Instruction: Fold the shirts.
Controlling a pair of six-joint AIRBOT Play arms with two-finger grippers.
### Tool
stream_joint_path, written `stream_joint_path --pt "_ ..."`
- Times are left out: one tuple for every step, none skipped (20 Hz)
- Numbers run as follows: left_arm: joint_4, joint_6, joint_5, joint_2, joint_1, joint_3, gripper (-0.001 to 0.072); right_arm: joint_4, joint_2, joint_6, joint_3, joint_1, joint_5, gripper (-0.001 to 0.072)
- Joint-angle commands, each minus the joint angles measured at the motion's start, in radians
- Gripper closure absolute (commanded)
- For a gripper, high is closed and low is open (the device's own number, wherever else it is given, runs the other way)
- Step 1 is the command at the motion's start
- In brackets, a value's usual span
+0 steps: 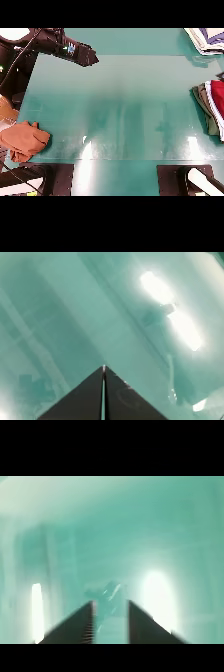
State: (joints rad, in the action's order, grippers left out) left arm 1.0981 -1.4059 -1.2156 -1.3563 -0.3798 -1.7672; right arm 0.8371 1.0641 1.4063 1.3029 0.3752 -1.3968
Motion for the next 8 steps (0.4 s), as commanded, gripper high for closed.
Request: stream_joint_path --pt "0.000 0.000 0.030 0.000 0.000 0.000 0.0682 -0.023 -0.001 -0.001 0.000 -0.269 0.084 0.0687" --pt "0.000 0.000 0.031 0.000 0.000 0.000 0.0682 -0.023 -0.001 -0.002 0.000 -0.314 0.096 0.0690" --pt "0.000 0.000 0.031 0.000 0.000 0.000 0.0682 -0.023 -0.001 -0.002 0.000 -0.352 0.106 0.0690" --pt "-0.001 0.000 0.031 0.000 0.000 0.000 0.0682 -0.023 -0.001 -0.002 0.000 -0.379 0.113 0.0690" --pt "0.000 0.000 0.031 0.000 0.000 0.000 0.0682 -0.023 -0.001 -0.002 0.000 -0.400 0.115 0.0690" --pt "-0.001 0.000 0.031 0.000 0.000 0.000 0.0682 -0.024 -0.001 -0.002 0.000 -0.410 0.114 0.0690" --pt "-0.001 0.000 0.031 0.000 0.000 0.000 0.0682 -0.024 -0.001 -0.002 0.000 -0.416 0.112 0.0690" --pt "-0.001 0.000 0.031 0.000 0.000 0.000 0.0682 -0.024 -0.002 -0.002 0.000 -0.416 0.109 0.0690"
